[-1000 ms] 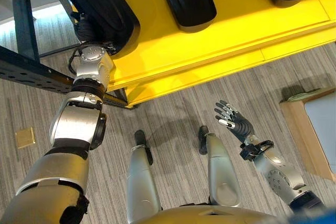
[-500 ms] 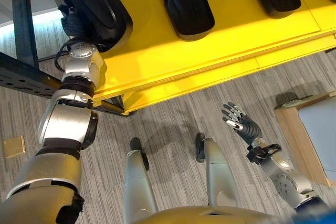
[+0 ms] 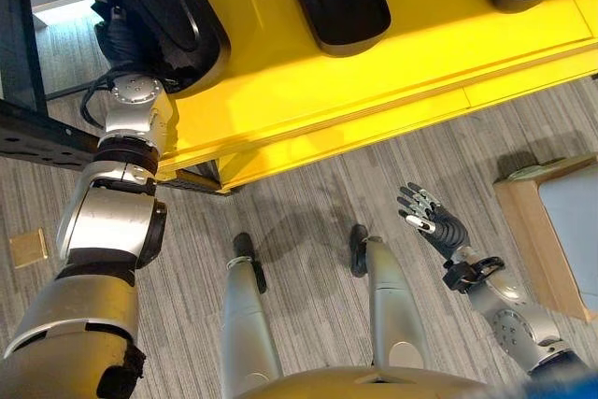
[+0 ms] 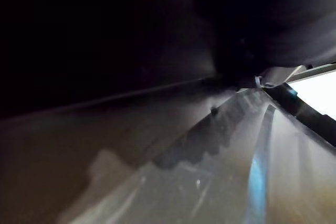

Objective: Move parts from the plastic box to the shelf.

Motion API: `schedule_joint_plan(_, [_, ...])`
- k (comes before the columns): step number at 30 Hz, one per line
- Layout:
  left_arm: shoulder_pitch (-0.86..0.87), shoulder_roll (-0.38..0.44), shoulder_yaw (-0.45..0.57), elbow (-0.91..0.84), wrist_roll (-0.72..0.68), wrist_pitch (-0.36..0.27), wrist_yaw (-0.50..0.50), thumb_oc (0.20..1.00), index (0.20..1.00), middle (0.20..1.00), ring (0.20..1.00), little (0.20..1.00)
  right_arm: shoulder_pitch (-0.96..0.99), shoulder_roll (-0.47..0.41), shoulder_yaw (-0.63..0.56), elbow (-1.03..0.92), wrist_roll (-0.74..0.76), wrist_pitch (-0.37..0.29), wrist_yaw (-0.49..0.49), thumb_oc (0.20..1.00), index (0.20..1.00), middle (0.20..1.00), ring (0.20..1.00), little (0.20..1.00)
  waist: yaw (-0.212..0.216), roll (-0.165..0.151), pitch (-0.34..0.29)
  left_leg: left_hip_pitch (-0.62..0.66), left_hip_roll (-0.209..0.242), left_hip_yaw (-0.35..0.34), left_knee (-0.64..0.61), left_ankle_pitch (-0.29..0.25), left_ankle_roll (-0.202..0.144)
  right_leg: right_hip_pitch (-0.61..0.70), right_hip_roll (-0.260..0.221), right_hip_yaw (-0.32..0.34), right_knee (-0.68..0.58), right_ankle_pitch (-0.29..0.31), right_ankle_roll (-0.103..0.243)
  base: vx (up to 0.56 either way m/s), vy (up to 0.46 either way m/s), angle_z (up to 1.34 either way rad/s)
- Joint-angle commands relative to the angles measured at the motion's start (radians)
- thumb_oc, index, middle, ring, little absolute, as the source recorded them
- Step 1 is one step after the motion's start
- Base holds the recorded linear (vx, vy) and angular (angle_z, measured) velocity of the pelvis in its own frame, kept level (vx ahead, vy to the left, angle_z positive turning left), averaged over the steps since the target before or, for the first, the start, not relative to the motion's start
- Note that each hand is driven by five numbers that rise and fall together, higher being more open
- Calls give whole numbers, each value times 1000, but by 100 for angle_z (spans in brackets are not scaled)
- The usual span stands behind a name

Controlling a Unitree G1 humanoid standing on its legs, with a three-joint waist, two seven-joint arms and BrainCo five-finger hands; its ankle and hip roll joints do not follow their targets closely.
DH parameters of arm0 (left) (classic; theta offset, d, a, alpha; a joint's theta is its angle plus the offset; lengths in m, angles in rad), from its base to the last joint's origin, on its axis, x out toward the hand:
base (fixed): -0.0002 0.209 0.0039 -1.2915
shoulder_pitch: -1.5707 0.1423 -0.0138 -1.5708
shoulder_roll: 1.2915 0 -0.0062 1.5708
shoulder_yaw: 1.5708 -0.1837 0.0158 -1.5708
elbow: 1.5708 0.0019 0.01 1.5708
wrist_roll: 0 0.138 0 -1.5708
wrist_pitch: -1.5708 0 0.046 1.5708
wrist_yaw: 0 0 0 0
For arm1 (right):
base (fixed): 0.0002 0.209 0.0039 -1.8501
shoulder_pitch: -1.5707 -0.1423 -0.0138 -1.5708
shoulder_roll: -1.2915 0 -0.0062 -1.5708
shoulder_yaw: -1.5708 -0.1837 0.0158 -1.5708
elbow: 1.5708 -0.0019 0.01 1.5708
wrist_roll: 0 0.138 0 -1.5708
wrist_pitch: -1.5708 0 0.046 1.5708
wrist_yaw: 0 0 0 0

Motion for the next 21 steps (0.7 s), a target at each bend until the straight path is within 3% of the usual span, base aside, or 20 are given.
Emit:
schedule_joint_plan(1, [17, 26, 35, -18, -22, -23, -7, 200, 200, 200, 200, 200, 29, -51, -27, -65, 33, -37, 19, 1000, 1000, 1000, 1000, 1000, 4, 17, -25, -5, 35, -59, -10, -22, -8, 7, -41, 35, -63, 41, 46, 0, 0, 0])
schedule_joint_plan(9, [34, 16, 48, -19, -33, -25, -5, 200, 200, 200, 200, 200, 32, -52, -28, -66, 39, -34, 23, 1000, 1000, 1000, 1000, 1000, 5, 13, -27, -24, 34, -60, 2, -26, -7, -14, -41, 39, -49, 37, 44, 0, 0, 0])
schedule_joint_plan(10, [30, 22, 48, -16, -37, -23, -6, 909, 909, 909, 909, 909, 29, -54, -29, -64, 41, -33, 23, 1000, 1000, 1000, 1000, 1000, 6, 12, -27, -26, 32, -60, 4, -28, -6, -18, -42, 40, -48, 37, 44, 20, 26, -3])
schedule_joint_plan(11, [28, 23, 52, -13, -46, -24, -3, 1000, 1000, 1000, 1000, 1000, 30, -55, -29, -65, 39, -33, 22, 1000, 1000, 1000, 1000, 1000, 6, 11, -27, -30, 32, -59, 8, -31, -5, -21, -43, 42, -46, 37, 45, 25, 27, -4])
schedule_joint_plan(21, [31, 56, 66, -20, -54, -23, -2, 1000, 1000, 1000, 1000, 1000, 56, -73, -55, -76, 31, -28, 34, 1000, 1000, 1000, 1000, 1000, 6, 19, -61, -34, 35, -62, 14, -38, -8, -30, -40, 40, -32, 27, 40, 3, 2, 0])
